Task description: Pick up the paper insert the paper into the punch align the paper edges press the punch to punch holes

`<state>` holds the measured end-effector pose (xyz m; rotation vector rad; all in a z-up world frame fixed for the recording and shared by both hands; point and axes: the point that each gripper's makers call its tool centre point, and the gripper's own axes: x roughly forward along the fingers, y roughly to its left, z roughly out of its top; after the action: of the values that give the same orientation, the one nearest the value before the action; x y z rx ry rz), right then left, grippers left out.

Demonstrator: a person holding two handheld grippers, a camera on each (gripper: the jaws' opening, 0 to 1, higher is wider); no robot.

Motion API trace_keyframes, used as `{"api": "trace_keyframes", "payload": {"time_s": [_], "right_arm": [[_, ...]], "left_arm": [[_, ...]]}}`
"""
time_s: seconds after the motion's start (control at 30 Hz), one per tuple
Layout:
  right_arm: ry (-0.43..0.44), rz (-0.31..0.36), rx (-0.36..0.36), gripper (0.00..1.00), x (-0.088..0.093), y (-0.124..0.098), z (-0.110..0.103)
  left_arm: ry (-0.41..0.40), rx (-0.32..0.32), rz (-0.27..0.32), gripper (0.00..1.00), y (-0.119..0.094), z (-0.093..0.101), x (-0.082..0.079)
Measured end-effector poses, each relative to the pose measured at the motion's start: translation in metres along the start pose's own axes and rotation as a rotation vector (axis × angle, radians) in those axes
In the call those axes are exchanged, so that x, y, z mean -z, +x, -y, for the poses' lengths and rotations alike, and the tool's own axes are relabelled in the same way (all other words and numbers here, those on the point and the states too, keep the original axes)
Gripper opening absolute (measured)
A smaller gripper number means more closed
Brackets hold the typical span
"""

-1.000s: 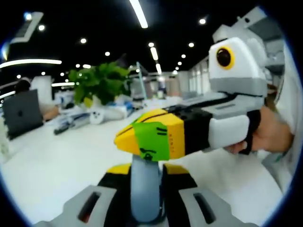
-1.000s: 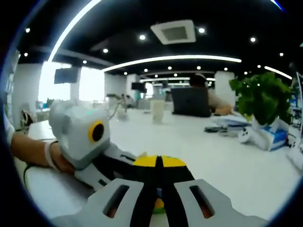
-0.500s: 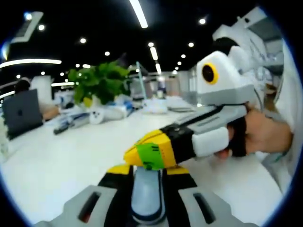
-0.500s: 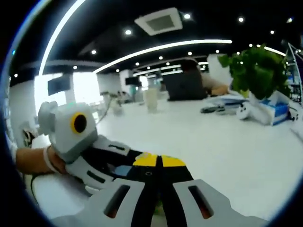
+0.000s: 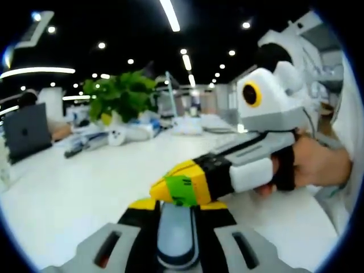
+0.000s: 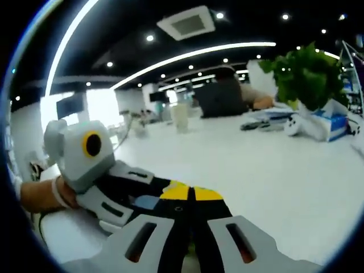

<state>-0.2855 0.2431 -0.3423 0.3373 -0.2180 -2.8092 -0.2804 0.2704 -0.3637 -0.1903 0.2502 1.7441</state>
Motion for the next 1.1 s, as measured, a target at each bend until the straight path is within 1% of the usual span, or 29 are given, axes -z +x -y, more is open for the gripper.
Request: {"api": "trace_keyframes", "payload": {"time_s": [0.1,0.13,0.2,0.23,0.27,0.3,0.33,0.37,0.4,0.43,0.47,0.5,0.53,0.57,0.6,0.63,0.67,0.7,0.77,0.8,0.83,0.87,0.9,0.93,1.0,1.1], "right_arm": [[-0.021,0.001,0.004,0.02,-0.002,0.000,0.000],[-0.031,0.018,-0.001,0.02,-0.005,0.001,0.000],[-0.052,0.065,-0.027,0.02,-0.015,0.000,-0.005],[-0.063,0.103,-0.054,0.03,-0.024,-0.002,-0.011],[-0.067,0.146,-0.098,0.03,-0.036,-0.004,-0.021],[-0.096,0.167,-0.137,0.03,-0.044,-0.004,-0.033],[-0.141,0.155,-0.122,0.04,-0.044,-0.003,-0.030],[-0.194,0.187,-0.138,0.04,-0.051,-0.005,-0.034],[-0.156,0.233,-0.139,0.04,-0.061,-0.007,-0.034],[-0.119,0.266,-0.130,0.04,-0.070,-0.012,-0.028],[-0.118,0.295,-0.112,0.05,-0.079,-0.015,-0.016],[-0.140,0.312,-0.077,0.08,-0.085,-0.019,-0.004],[-0.178,0.318,-0.034,0.10,-0.087,-0.020,0.013],[-0.200,0.317,-0.006,0.11,-0.087,-0.022,0.022],[-0.221,0.294,0.033,0.10,-0.078,-0.021,0.045],[-0.211,0.272,0.030,0.10,-0.072,-0.020,0.052],[-0.199,0.225,0.038,0.09,-0.060,-0.018,0.066],[-0.192,0.201,0.054,0.08,-0.053,-0.017,0.077],[-0.175,0.211,0.068,0.08,-0.048,-0.018,0.091],[-0.138,0.214,0.074,0.08,-0.044,-0.018,0.096],[-0.104,0.208,0.066,0.08,-0.041,-0.018,0.096],[-0.110,0.209,0.062,0.08,-0.043,-0.019,0.096],[-0.106,0.227,0.056,0.08,-0.044,-0.019,0.095],[-0.108,0.220,0.051,0.09,-0.043,-0.016,0.093],[-0.146,0.166,0.054,0.11,-0.034,-0.012,0.091],[-0.185,0.156,0.051,0.15,-0.033,-0.008,0.086]], "left_arm": [[0.001,-0.002,0.002,0.26,0.000,0.000,-0.001],[0.001,-0.002,0.003,0.26,0.000,0.000,-0.001],[-0.006,-0.001,0.004,0.26,0.000,-0.001,-0.001],[-0.011,-0.001,0.005,0.26,-0.001,-0.001,-0.001],[-0.013,-0.001,0.006,0.26,-0.001,0.000,-0.001],[-0.011,-0.002,0.006,0.27,-0.001,0.000,-0.001],[-0.011,-0.002,0.006,0.27,-0.001,0.001,-0.001],[-0.011,-0.003,0.006,0.27,-0.001,0.001,-0.001],[-0.012,-0.003,0.007,0.27,-0.001,0.001,-0.001],[-0.012,-0.003,0.007,0.27,-0.001,0.001,-0.001],[-0.011,-0.004,0.008,0.27,-0.001,0.001,-0.001],[-0.009,-0.003,0.009,0.27,-0.002,0.001,-0.001],[-0.007,-0.003,0.009,0.27,-0.001,0.002,-0.001],[-0.005,-0.002,0.010,0.27,-0.002,0.002,-0.001],[-0.003,-0.003,0.012,0.27,-0.001,0.002,-0.002],[-0.003,-0.003,0.013,0.27,-0.002,0.002,-0.002],[-0.002,-0.003,0.014,0.28,-0.002,0.003,-0.002],[0.003,-0.002,0.019,0.28,-0.002,0.003,-0.003],[0.006,0.000,0.023,0.29,-0.002,0.004,-0.004],[0.007,0.006,0.033,0.30,-0.003,0.006,-0.006],[0.005,0.014,0.040,0.33,-0.003,0.007,-0.007],[0.007,0.021,0.045,0.36,-0.004,0.009,-0.009],[0.016,0.022,0.052,0.38,-0.004,0.009,-0.011],[0.023,0.023,0.054,0.40,-0.004,0.010,-0.012],[0.021,0.029,0.065,0.42,-0.003,0.008,-0.013],[0.024,0.016,0.095,0.43,-0.006,0.004,-0.020]]}}
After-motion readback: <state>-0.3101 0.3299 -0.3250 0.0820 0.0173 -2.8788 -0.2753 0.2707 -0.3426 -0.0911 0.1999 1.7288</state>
